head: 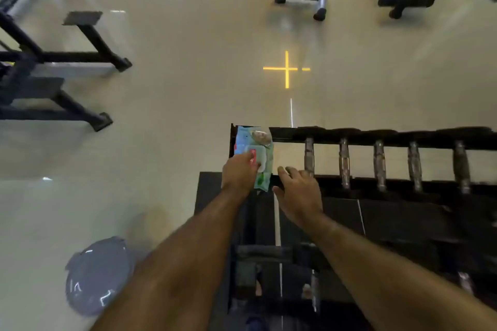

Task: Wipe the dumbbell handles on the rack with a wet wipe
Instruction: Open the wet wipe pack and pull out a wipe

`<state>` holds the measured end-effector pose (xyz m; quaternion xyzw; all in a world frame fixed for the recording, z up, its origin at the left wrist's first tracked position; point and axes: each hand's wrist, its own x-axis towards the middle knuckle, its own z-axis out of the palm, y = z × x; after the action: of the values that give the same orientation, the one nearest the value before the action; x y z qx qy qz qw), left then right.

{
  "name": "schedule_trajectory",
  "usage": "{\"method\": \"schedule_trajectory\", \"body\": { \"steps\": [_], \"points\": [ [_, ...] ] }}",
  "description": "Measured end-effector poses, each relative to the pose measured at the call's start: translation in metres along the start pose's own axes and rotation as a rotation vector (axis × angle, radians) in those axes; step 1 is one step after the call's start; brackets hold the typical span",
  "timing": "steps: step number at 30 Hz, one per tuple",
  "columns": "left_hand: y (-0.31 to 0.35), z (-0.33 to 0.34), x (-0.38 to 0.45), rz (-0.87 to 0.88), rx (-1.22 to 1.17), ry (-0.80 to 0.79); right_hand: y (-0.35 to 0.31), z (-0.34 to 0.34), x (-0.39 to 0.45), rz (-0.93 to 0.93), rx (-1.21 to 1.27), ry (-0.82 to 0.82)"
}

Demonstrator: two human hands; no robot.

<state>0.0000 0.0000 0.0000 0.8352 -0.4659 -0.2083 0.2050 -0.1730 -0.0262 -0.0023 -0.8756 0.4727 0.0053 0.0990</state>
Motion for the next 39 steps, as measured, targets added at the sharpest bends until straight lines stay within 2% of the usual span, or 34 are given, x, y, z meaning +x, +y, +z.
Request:
{"method": "schedule_trajectory", "body": {
  "steps": [2, 4, 10, 15, 20, 27, 31, 35, 37, 39],
  "points": [
    [0.0, 0.005, 0.011, -0.061, -0.049, 0.029, -0.004, 0.008, 0.01, 0.074, 0.117, 0.006],
    [0.001, 0.008, 0.02, -0.094, -0.047, 0.047, -0.009, 0.01, 0.016, 0.172, 0.364, -0.026],
    [0.001, 0.006, 0.063, -0.064, 0.076, 0.009, -0.011, 0.03, 0.046, 0.424, 0.969, -0.006],
    [0.01, 0.005, 0.066, -0.064, 0.144, -0.011, -0.008, 0.028, 0.07, 0.679, 1.259, -0.096],
    [0.013, 0.005, 0.057, -0.083, 0.163, 0.012, -0.007, 0.024, 0.079, 0.645, 1.178, -0.159],
    [0.017, 0.001, 0.042, -0.002, 0.196, 0.031, -0.007, 0.024, 0.092, 0.613, 0.947, -0.17],
    [-0.002, -0.012, 0.052, -0.126, 0.084, 0.138, -0.001, 0.026, 0.09, 0.632, 0.856, -0.161],
    [-0.043, -0.011, 0.047, -0.206, -0.05, 0.132, 0.001, 0.021, 0.091, 0.555, 0.697, -0.172],
    [-0.058, -0.009, 0.033, -0.07, 0.076, 0.19, 0.0, 0.018, 0.09, 0.493, 0.607, -0.13],
    [-0.068, -0.002, 0.021, 0.218, 0.271, 0.249, -0.002, 0.016, 0.088, 0.433, 0.564, -0.066]
  ]
}}
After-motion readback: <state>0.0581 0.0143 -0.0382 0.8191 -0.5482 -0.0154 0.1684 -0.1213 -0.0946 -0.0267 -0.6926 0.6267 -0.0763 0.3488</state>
